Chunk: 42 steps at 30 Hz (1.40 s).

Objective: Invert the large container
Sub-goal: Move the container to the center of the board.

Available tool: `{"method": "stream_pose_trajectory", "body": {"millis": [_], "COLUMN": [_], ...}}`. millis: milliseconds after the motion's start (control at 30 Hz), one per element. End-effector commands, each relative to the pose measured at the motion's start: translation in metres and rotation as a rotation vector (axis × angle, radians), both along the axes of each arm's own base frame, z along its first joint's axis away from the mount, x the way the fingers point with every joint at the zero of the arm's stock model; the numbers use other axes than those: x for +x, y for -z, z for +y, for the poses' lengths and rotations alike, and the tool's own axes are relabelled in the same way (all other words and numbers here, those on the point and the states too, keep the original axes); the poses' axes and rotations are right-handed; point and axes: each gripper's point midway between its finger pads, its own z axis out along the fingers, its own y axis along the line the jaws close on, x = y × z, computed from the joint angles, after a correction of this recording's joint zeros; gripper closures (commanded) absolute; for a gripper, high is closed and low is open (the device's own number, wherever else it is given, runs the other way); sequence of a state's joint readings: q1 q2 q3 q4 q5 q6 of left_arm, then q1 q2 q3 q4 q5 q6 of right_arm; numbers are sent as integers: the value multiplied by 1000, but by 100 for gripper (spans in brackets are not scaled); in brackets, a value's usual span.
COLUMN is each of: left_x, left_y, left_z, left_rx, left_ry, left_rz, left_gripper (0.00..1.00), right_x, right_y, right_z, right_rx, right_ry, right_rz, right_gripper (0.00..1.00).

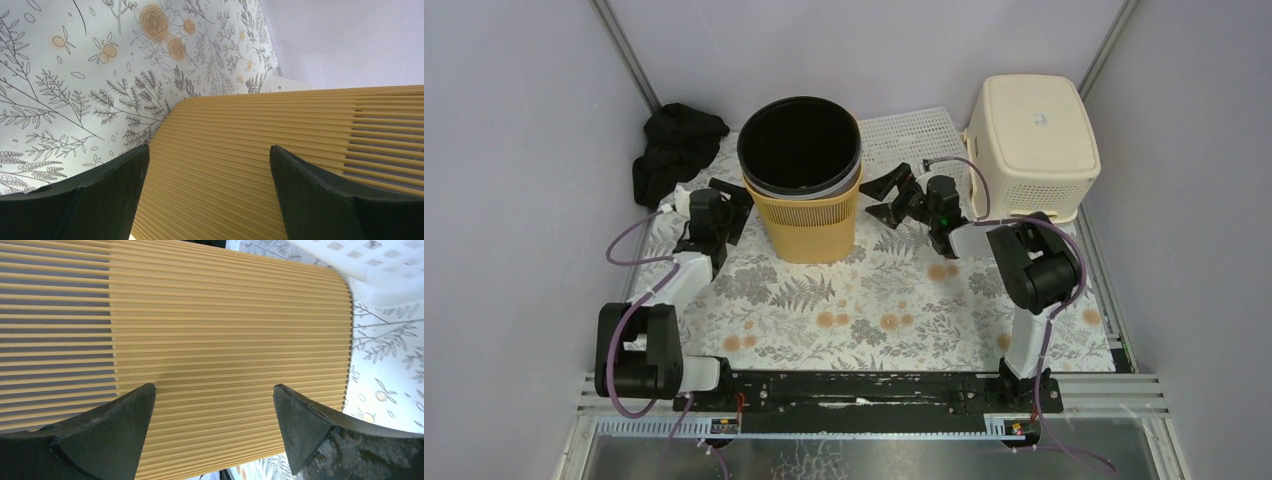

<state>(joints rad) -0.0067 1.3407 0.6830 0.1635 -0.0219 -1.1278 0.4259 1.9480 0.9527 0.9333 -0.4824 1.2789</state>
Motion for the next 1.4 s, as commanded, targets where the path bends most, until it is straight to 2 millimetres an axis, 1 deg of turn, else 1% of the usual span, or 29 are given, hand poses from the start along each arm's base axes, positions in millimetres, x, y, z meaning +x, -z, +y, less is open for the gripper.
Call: {"method": "stream_pose_trajectory", "body": {"millis": [0,100,200,233,400,600,767,833,967,1067,1200,1367], "left_x": [-26,-36,-47,-51,-69,-90,-107,-114,-128,-136,-145,-149], "left_y": [-4,-8,-11,-12,-12,-10,3,8,20,30,48,51], "left_z": [-81,-97,-118,-124,-150,-180,-211,-226,-248,-256,-250,-246], "left_rx": [-5,-7,-14,-12,-31,-39,-46,-48,-32,-29,-14,-3], "left_ry": [301,331,372,383,434,500,574,606,655,679,675,676], "left_rz": [-18,-27,-34,-34,-30,-22,12,24,54,78,117,124], "left_gripper": [3,3,4,4,4,4,4,4,3,3,3,3], "right_x": [-92,-105,-118,-125,-146,-163,-171,-173,-174,-173,-167,-159], "right_y": [-56,-55,-52,-56,-48,-47,-58,-67,-74,-79,-82,-92], "right_z": [57,51,43,38,22,3,-9,-13,-19,-22,-26,-27], "right_rx": [18,-19,-44,-49,-97,-167,-203,-211,-240,-258,-308,-329], "right_ry": [-326,-328,-327,-325,-320,-292,-271,-258,-242,-223,-200,-188], "right_rz": [-205,-216,-212,-221,-211,-221,-247,-263,-266,-274,-281,-302], "right_gripper": [3,3,3,3,3,3,2,2,1,1,0,0]}}
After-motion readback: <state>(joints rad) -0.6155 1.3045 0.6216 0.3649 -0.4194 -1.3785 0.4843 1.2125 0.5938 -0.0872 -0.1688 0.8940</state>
